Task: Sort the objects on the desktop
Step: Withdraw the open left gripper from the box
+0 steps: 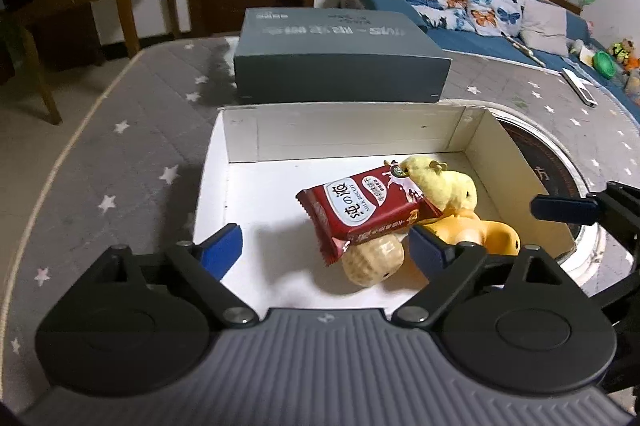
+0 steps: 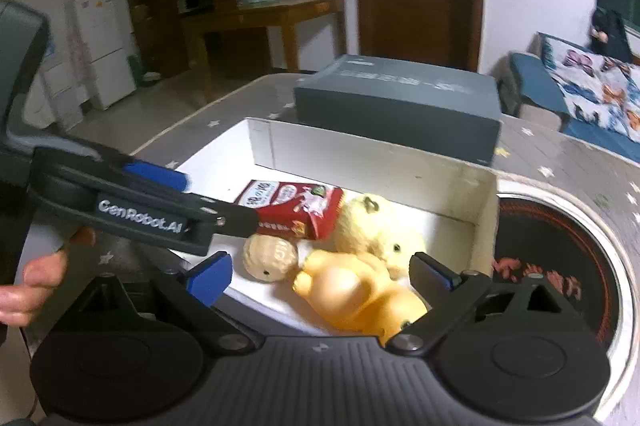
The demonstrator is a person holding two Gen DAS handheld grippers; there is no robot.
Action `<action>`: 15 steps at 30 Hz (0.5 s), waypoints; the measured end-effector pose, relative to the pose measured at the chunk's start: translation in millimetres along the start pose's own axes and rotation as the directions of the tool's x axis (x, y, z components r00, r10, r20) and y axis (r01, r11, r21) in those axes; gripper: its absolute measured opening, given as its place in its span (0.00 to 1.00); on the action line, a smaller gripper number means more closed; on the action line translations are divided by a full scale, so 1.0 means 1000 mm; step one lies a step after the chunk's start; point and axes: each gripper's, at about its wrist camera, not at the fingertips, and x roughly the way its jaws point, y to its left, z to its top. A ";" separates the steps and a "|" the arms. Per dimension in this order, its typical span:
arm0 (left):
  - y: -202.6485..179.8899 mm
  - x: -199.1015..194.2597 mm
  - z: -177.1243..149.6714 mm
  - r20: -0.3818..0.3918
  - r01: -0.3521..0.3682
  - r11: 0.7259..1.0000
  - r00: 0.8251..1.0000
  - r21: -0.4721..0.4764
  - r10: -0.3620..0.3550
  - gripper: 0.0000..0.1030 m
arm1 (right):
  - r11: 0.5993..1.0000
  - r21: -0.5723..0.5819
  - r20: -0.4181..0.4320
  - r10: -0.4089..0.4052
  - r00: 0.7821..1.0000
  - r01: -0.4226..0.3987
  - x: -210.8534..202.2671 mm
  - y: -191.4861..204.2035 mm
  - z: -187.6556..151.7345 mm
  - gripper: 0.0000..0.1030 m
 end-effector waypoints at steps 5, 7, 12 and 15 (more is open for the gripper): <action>-0.010 -0.008 -0.007 0.020 -0.048 0.998 0.999 0.031 0.047 0.88 | 0.999 0.038 -0.002 -0.016 1.000 0.016 -0.011 0.000 -0.007 0.97; -0.013 -0.010 -0.010 0.014 -0.055 0.998 0.998 0.038 0.055 0.88 | 0.998 0.054 -0.004 -0.017 1.000 0.017 -0.016 0.000 -0.010 0.97; -0.020 -0.012 -0.016 0.003 -0.080 0.995 0.997 0.057 0.080 0.88 | 0.997 0.070 -0.004 -0.015 1.000 0.015 -0.025 0.004 -0.018 1.00; -0.022 -0.013 -0.018 0.001 -0.096 0.993 0.995 0.063 0.096 0.89 | 0.997 0.077 -0.007 -0.016 1.000 0.017 -0.029 0.005 -0.022 1.00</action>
